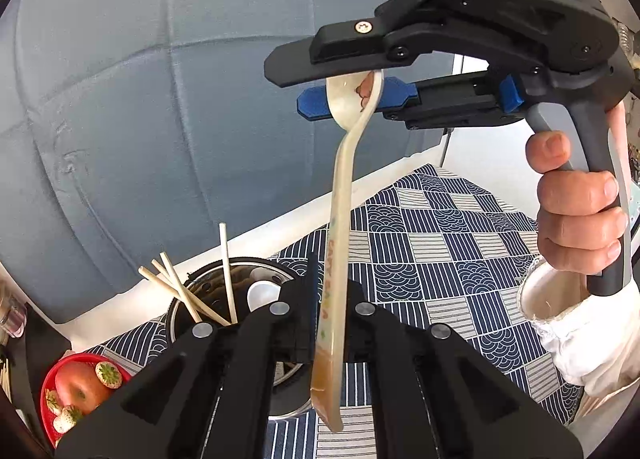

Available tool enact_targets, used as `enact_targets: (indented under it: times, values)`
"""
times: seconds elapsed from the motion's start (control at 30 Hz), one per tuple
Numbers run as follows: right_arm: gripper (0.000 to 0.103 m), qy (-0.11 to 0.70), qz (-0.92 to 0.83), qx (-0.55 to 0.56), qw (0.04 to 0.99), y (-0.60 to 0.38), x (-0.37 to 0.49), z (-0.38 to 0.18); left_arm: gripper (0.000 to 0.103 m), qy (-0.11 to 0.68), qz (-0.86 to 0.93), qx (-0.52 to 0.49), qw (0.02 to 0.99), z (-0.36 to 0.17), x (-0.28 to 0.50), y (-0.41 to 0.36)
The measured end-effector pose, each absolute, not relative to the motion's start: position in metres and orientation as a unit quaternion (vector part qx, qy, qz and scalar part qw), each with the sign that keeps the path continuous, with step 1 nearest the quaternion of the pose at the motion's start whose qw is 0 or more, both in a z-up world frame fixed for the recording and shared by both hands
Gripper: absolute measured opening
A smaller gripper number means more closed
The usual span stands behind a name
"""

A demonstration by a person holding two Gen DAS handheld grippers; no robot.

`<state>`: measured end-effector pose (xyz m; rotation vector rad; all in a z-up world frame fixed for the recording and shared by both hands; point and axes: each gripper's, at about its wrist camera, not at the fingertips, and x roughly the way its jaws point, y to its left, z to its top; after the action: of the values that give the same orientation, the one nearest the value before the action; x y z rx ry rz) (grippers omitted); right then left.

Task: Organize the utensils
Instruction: 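Lower the wooden-handled spoon handle-first into the black cup with both tools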

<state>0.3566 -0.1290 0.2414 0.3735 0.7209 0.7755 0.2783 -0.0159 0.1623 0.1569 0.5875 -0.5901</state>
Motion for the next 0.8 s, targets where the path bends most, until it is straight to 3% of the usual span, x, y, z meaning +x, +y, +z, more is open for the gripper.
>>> enact_targets:
  times: [0.33,0.4,0.47,0.67,0.8]
  values:
    - [0.032,0.316,0.33,0.101,0.884,-0.101,0.363,0.243,0.007,0.308,-0.286,0.057,0.906,0.146,0.312,-0.004]
    - [0.032,0.313,0.322,0.087,0.889,-0.096,0.364,0.241,0.027,0.302,-0.283,0.064,0.908,0.145,0.31,-0.003]
    - [0.031,0.313,0.321,0.08,0.89,-0.093,0.365,0.24,0.068,0.292,-0.281,0.07,0.911,0.146,0.305,-0.001]
    - [0.028,0.309,0.31,0.067,0.897,-0.082,0.366,0.232,0.087,0.283,-0.258,0.065,0.921,0.148,0.293,0.018]
    - [0.025,0.323,0.313,0.068,0.891,-0.069,0.373,0.22,0.089,0.288,-0.243,0.06,0.925,0.145,0.282,0.034]
